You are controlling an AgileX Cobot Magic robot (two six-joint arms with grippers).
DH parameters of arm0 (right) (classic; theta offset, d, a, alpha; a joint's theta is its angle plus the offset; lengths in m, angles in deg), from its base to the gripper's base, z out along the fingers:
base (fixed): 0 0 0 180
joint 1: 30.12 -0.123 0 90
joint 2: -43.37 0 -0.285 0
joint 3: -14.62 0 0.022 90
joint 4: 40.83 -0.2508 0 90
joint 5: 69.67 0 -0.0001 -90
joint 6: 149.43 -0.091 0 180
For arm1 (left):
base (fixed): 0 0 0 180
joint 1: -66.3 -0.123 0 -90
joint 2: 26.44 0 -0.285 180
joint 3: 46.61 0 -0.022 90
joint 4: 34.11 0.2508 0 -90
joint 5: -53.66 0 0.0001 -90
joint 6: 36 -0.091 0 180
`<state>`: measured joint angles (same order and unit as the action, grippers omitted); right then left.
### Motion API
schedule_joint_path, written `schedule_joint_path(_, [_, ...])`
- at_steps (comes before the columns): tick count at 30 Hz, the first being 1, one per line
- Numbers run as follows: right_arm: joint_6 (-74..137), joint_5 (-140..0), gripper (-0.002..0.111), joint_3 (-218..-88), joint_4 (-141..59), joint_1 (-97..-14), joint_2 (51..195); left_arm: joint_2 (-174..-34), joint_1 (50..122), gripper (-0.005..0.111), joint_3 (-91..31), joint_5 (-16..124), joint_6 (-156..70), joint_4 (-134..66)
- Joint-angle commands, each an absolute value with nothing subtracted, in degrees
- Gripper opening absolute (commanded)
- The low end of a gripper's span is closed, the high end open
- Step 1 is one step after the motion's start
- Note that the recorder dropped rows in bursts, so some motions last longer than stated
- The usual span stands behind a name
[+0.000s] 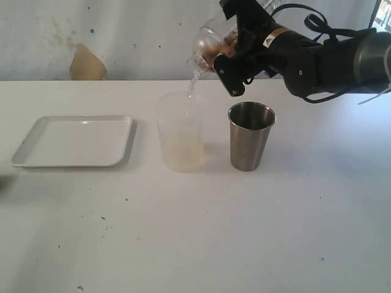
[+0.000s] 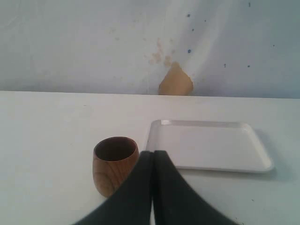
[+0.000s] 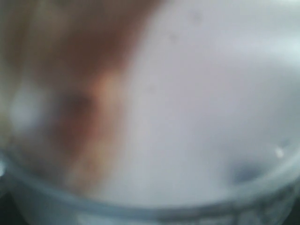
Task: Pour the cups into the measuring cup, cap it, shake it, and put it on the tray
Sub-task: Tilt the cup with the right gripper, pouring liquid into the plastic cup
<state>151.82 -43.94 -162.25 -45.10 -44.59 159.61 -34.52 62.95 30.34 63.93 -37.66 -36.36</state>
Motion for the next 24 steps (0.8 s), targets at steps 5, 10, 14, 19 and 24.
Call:
schedule_joint_path(5, [152.7, -40.9, 0.000, -162.9, -45.0, -44.3, 158.7, -34.2, 63.0, 0.001, 30.6, 63.7, -37.5, -36.6])
schedule_joint_path(10, [150.7, -40.9, 0.000, -162.9, -45.0, -44.3, 158.7, -34.2, 63.0, 0.001, 30.6, 63.7, -37.5, -36.6])
schedule_joint_path(14, [150.2, -40.9, 0.000, -162.9, -45.0, -44.3, 158.7, -34.2, 63.0, 0.001, 30.6, 63.7, -37.5, -36.6])
schedule_joint_path(19, [150.2, -40.9, 0.000, -162.9, -45.0, -44.3, 158.7, -34.2, 63.0, 0.001, 30.6, 63.7, -37.5, -36.6])
schedule_joint_path(24, [150.2, -40.9, 0.000, -162.9, -45.0, -44.3, 158.7, -34.2, 63.0, 0.001, 30.6, 63.7, -37.5, -36.6])
